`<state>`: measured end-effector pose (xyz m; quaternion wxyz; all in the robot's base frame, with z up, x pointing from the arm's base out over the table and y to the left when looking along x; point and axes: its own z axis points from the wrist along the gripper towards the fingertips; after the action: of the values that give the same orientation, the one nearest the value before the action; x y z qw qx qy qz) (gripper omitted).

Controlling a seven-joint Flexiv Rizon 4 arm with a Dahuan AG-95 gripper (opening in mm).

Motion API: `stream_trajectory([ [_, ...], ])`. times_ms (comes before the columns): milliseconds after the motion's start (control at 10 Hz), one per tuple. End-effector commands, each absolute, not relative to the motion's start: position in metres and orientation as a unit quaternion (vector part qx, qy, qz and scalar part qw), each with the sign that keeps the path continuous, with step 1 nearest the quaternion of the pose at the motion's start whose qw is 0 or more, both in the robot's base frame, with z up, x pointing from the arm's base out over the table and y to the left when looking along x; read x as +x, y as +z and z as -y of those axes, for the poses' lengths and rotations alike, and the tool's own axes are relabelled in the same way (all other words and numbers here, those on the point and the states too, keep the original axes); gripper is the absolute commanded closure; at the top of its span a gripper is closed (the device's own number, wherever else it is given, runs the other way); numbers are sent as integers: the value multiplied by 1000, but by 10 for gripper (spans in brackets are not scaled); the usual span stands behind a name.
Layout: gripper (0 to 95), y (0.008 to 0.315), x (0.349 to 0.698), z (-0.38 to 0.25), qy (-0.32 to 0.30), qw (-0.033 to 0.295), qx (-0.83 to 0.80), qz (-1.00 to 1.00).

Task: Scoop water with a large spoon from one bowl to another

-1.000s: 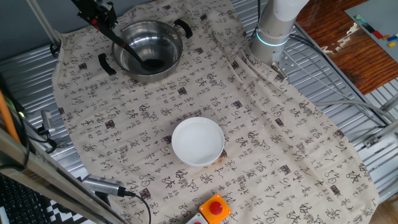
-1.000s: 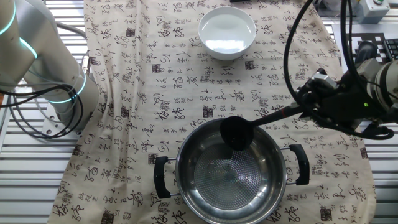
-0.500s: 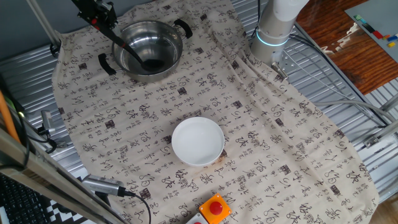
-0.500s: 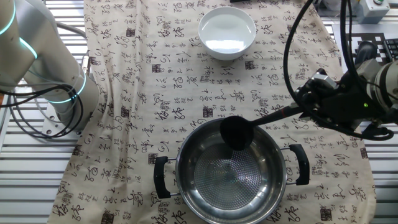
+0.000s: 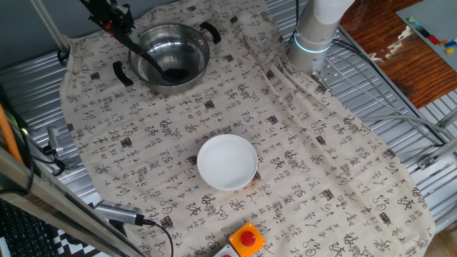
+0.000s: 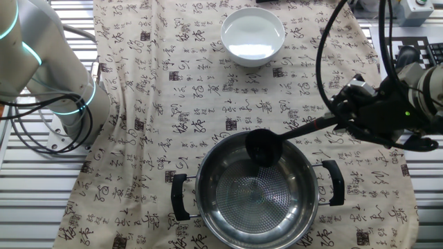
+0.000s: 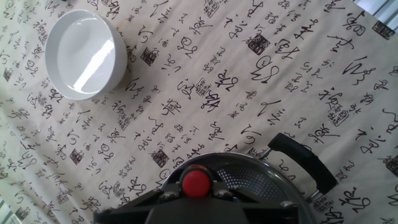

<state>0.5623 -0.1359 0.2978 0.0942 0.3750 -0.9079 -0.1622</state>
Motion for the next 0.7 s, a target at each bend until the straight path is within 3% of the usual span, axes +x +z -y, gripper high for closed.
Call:
stream_trajectory([
  [100, 950, 298, 562, 136, -160, 96, 368, 911],
  [700, 950, 298, 562, 136, -147, 95, 330, 928],
])
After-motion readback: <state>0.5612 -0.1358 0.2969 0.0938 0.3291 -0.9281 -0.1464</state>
